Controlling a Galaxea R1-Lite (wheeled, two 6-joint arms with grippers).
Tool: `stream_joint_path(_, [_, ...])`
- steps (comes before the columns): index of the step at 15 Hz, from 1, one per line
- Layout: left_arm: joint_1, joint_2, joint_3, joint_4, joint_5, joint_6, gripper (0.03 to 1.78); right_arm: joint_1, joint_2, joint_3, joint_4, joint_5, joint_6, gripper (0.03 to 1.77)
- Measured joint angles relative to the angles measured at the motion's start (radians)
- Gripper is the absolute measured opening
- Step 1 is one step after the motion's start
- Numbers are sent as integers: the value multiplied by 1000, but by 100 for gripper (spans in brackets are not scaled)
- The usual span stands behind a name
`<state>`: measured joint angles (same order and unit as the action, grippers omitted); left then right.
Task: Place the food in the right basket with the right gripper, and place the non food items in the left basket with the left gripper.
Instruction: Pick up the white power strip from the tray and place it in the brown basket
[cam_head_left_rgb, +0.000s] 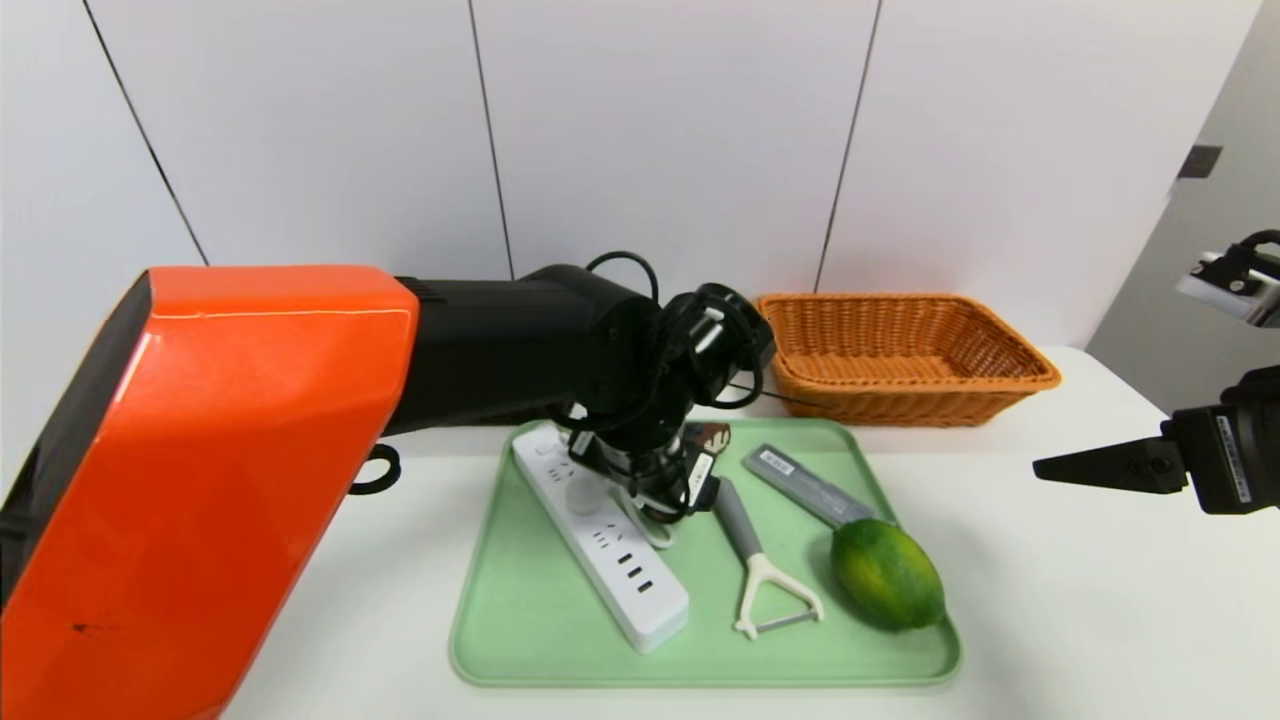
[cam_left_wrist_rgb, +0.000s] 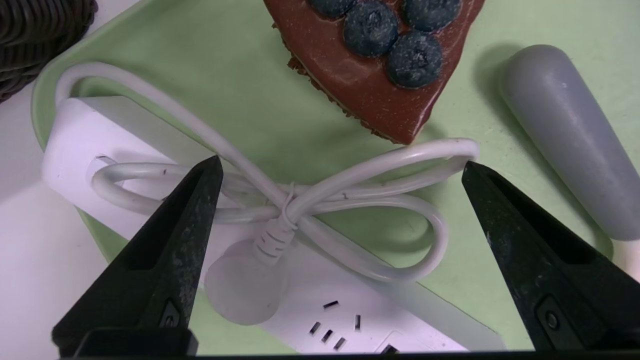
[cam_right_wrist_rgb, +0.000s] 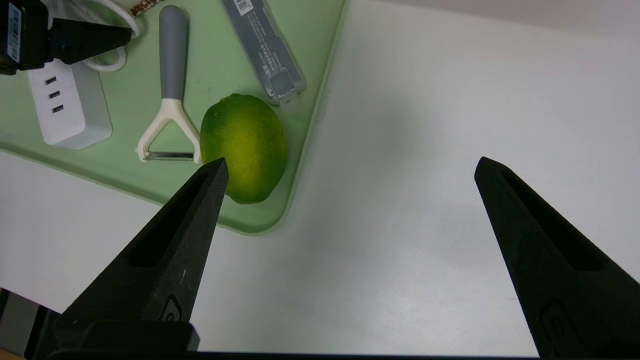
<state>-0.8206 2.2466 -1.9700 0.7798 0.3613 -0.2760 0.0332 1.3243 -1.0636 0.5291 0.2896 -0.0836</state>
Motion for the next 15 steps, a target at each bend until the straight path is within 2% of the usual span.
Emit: stream_joint_path(15, [9,4,1,9,-1,7,169,-7,-7,16,-1,2,1,170])
